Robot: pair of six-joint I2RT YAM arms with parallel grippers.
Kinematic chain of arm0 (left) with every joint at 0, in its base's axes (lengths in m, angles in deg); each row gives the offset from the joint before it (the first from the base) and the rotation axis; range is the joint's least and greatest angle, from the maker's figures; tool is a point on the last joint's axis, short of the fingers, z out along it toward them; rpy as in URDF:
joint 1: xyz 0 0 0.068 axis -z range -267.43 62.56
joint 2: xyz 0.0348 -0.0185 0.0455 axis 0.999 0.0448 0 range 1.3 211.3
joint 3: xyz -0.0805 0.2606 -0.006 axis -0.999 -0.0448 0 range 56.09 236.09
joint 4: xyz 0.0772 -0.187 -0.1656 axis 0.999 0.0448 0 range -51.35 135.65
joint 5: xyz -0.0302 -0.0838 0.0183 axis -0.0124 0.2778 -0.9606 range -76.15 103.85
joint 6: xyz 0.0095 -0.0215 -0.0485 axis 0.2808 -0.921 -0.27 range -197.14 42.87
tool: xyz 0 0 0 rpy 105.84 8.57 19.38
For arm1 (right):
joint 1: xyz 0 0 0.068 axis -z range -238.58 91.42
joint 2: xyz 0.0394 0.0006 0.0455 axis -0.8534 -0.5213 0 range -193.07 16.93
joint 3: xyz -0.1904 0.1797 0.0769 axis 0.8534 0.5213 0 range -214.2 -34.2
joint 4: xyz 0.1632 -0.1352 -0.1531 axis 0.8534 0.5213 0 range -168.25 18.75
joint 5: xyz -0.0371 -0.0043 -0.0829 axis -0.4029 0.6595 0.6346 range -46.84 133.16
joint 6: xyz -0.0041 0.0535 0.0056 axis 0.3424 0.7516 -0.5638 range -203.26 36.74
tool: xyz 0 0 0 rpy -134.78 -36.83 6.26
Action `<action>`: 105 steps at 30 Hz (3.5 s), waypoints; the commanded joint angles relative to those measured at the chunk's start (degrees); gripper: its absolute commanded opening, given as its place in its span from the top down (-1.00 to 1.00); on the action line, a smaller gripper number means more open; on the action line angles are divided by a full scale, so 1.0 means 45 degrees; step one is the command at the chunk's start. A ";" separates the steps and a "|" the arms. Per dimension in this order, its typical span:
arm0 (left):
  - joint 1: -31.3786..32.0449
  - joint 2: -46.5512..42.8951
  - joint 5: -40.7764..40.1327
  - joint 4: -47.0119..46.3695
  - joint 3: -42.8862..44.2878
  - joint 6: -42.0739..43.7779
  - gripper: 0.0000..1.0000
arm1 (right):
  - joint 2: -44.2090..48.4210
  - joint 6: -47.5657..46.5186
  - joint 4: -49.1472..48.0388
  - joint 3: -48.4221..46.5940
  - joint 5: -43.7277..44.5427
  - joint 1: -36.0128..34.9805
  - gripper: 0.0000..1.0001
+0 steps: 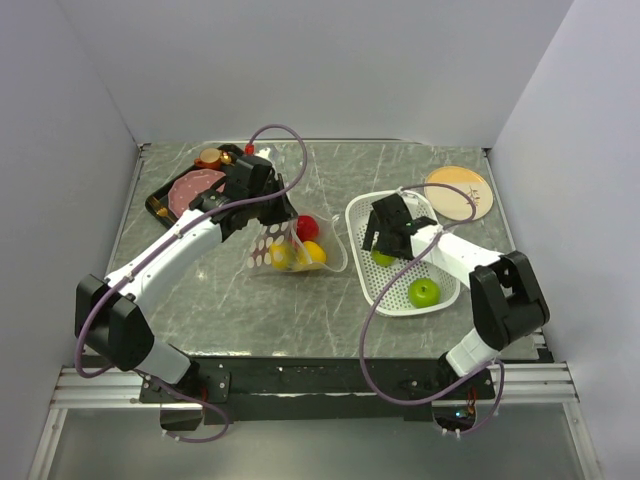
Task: Place the food in the zip-top bag and seal the zipper
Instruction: Adjust the fake fruit in the bin, then pick up the fake fruit from the bin, then place the fake fruit in the zipper food storage bag, then pick up the fake fruit from the bin.
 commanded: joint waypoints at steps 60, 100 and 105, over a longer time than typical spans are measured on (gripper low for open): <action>0.0113 0.0527 0.0738 -0.0528 0.0664 0.0069 0.99 | 0.1950 -0.0526 -0.2856 -0.1571 -0.7004 -0.2122 0.00; 0.0113 -0.1871 -0.2311 -0.0796 0.0471 -0.0147 0.93 | 0.5814 -0.1190 -0.0668 0.0653 -0.2475 -0.0364 -0.46; 0.0210 -0.0139 -0.2369 0.1928 0.2476 0.0163 0.99 | 0.5679 -0.0721 0.1023 0.0636 -0.1068 0.0181 -0.65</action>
